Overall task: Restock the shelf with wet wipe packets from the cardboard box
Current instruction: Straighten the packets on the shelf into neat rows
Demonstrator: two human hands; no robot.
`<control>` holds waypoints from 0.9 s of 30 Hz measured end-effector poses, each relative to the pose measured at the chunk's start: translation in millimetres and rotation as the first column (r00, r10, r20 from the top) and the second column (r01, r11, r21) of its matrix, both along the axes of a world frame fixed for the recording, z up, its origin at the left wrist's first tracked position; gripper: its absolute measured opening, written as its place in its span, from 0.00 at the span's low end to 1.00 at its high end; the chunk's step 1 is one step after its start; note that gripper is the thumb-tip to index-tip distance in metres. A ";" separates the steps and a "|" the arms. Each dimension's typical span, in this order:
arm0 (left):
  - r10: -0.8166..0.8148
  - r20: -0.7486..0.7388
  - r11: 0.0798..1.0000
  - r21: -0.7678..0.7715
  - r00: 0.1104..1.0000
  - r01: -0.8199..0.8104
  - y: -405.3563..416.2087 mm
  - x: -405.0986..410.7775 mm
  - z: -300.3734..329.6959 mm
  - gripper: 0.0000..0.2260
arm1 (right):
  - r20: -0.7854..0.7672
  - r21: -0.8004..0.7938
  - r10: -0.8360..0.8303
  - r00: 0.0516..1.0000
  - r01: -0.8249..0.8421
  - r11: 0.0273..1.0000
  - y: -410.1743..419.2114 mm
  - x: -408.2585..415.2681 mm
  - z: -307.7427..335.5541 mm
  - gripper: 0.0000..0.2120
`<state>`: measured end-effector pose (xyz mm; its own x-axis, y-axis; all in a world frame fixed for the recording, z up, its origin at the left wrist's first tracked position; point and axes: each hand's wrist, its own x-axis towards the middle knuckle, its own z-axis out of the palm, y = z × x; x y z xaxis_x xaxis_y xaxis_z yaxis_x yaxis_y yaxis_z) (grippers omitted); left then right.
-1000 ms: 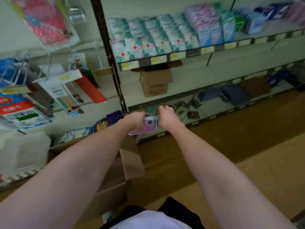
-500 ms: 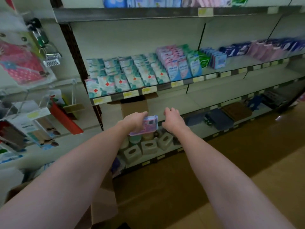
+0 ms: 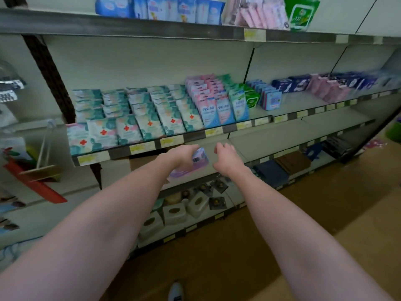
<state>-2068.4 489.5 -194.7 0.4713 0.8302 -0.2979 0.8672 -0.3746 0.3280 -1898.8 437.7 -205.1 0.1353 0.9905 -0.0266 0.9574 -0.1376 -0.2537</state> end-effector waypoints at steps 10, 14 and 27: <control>-0.058 -0.001 0.981 -0.188 0.998 0.057 108.2 77.7 17.9 0.11 | 0.040 -0.042 -0.074 0.996 0.076 0.996 93.1 70.1 9.7 0.23; -0.028 0.116 0.998 -0.047 0.993 0.034 138.1 98.5 30.4 0.18 | 0.033 -0.038 -0.100 0.994 0.101 0.994 120.9 97.3 13.0 0.20; 0.151 0.269 0.983 -0.145 0.951 -0.115 204.7 177.1 27.6 0.25 | 0.011 -0.018 0.084 0.996 -0.083 0.996 213.6 185.0 15.4 0.21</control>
<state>-1891.3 694.2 -167.1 0.4382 0.8551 -0.2770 0.7740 -0.2022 0.6001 -1713.8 651.4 -189.7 0.0525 0.9977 -0.0430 0.9687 -0.0613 -0.2406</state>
